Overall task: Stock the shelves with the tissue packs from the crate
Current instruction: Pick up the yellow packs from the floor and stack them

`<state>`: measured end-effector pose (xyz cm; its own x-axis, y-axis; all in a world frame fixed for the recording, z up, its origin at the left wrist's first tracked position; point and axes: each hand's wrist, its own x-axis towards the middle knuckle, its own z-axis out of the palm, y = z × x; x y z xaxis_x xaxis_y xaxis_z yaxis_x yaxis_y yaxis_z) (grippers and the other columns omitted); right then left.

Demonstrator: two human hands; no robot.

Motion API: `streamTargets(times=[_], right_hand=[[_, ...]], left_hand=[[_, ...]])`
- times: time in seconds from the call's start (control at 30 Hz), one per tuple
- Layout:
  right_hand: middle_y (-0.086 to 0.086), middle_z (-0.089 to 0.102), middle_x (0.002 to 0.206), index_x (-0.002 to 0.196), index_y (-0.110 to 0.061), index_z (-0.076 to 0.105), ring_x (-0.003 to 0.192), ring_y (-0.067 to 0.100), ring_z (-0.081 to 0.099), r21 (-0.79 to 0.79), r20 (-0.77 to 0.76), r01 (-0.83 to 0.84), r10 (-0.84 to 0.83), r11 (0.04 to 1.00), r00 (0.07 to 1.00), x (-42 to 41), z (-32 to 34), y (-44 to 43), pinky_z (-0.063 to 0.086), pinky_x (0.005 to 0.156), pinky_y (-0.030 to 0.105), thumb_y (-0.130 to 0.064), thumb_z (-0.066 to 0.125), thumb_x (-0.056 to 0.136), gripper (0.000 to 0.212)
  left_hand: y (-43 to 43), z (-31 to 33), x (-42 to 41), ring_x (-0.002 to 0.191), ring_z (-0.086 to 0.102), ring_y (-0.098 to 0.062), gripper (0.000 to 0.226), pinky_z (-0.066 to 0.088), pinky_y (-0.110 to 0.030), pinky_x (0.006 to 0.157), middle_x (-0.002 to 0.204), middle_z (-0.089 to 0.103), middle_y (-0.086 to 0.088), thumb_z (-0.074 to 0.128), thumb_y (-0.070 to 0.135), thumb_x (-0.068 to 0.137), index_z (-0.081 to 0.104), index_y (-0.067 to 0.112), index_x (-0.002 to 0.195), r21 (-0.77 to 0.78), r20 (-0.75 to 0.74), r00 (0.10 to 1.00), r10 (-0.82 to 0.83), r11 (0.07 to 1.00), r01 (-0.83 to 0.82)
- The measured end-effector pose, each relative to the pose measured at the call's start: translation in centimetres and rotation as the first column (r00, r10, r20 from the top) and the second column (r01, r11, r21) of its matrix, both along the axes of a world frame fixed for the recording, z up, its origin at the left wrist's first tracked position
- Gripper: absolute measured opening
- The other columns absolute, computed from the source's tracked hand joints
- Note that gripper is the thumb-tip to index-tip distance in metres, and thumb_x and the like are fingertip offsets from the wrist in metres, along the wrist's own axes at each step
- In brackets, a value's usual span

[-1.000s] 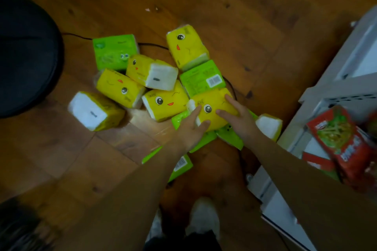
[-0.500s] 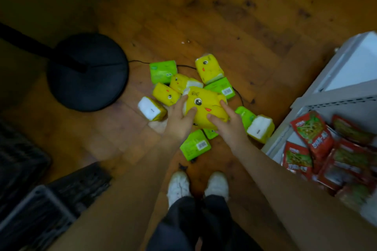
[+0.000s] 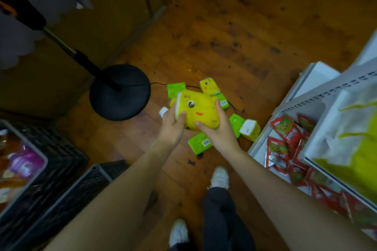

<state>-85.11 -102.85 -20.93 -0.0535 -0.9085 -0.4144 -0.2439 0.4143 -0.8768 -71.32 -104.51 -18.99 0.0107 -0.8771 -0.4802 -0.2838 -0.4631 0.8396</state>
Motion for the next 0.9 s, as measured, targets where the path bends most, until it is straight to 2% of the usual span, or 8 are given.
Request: streamTargets(times=[0.07,0.2,0.33,0.47,0.53,0.67,0.77,0.9], right_hand=[[0.000,0.028,0.147,0.147,-0.031,0.014,0.136,0.014,0.028,-0.050,-0.055,0.015,-0.018,0.999,0.998,0.0,1.6,1.7,0.031,0.102,0.022,-0.035,0.072,0.077,0.091],[-0.001,0.025,0.147,0.147,-0.032,0.012,0.136,0.012,0.025,-0.120,-0.122,0.016,-0.031,0.993,0.992,-0.8,5.4,5.8,0.025,0.096,0.015,-0.034,0.073,0.077,0.093],[0.002,0.025,0.147,0.147,-0.029,0.015,0.137,0.014,0.024,-0.170,-0.200,0.037,-0.072,0.985,0.977,-3.0,9.0,9.8,0.024,0.096,0.014,-0.034,0.075,0.074,0.095],[0.003,0.024,0.146,0.147,-0.024,0.016,0.136,0.013,0.023,-0.189,-0.225,0.102,-0.144,0.977,0.964,-6.5,11.4,13.5,0.020,0.093,0.008,-0.031,0.077,0.073,0.096],[0.004,0.023,0.147,0.147,-0.023,0.016,0.134,0.009,0.022,-0.210,-0.240,0.144,-0.193,0.967,0.951,-8.4,12.3,15.2,0.018,0.091,0.005,-0.030,0.078,0.071,0.098],[0.005,0.025,0.146,0.147,-0.024,0.016,0.136,0.014,0.024,-0.216,-0.233,0.243,-0.291,0.946,0.928,-13.0,13.5,19.0,0.023,0.099,0.014,-0.030,0.079,0.070,0.100],[0.004,0.027,0.145,0.147,-0.023,0.019,0.137,0.014,0.025,-0.258,-0.257,0.305,-0.370,0.917,0.893,-17.9,14.2,22.3,0.023,0.098,0.013,-0.030,0.079,0.070,0.098],[0.005,0.033,0.141,0.145,-0.020,0.027,0.132,0.015,0.033,-0.286,-0.266,0.424,-0.497,0.859,0.826,-25.7,14.2,28.2,0.031,0.101,0.020,-0.027,0.078,0.072,0.090]], left_hand=[[1.8,1.7,0.1,0.138,0.026,-0.010,0.053,0.023,-0.022,0.111,0.146,0.031,0.007,0.040,0.025,0.100,0.020,0.018,0.149,-0.016,-0.050,0.998,-0.024,1.000,0.023],[5.3,5.6,-0.5,0.143,0.016,-0.009,0.062,0.027,-0.033,0.115,0.157,0.010,0.007,0.039,0.020,0.100,0.002,0.025,0.150,-0.144,-0.109,0.987,-0.114,0.985,0.098],[8.3,8.9,-2.5,0.137,0.018,-0.003,0.058,0.037,-0.006,0.096,0.152,0.013,0.011,0.035,0.010,0.101,0.007,0.022,0.150,-0.182,-0.176,0.958,-0.226,0.964,0.194],[10.6,10.9,-5.7,0.145,0.009,-0.009,0.058,0.015,-0.037,0.119,0.157,0.008,0.005,0.035,0.007,0.101,0.007,0.022,0.150,-0.204,-0.127,0.929,-0.347,0.926,0.318],[11.6,11.8,-7.9,0.144,0.010,-0.008,0.059,0.015,-0.035,0.119,0.157,0.010,0.005,0.036,0.006,0.100,0.008,0.020,0.149,-0.220,-0.123,0.914,-0.387,0.908,0.355],[13.9,13.1,-13.0,0.127,0.034,-0.001,0.059,0.031,-0.008,0.095,0.137,0.031,0.018,0.041,0.010,0.099,0.013,0.021,0.150,-0.245,-0.082,0.866,-0.494,0.852,0.463],[16.2,14.7,-18.2,0.120,0.025,0.017,0.056,0.027,0.007,0.087,0.137,0.022,0.019,0.042,0.008,0.098,0.017,0.017,0.148,-0.278,-0.089,0.827,-0.555,0.811,0.515],[20.6,15.0,-26.2,0.086,0.047,0.025,0.055,0.040,0.002,0.067,0.119,0.041,0.022,0.044,0.008,0.098,0.020,0.024,0.144,-0.258,-0.131,0.768,-0.627,0.769,0.584]])
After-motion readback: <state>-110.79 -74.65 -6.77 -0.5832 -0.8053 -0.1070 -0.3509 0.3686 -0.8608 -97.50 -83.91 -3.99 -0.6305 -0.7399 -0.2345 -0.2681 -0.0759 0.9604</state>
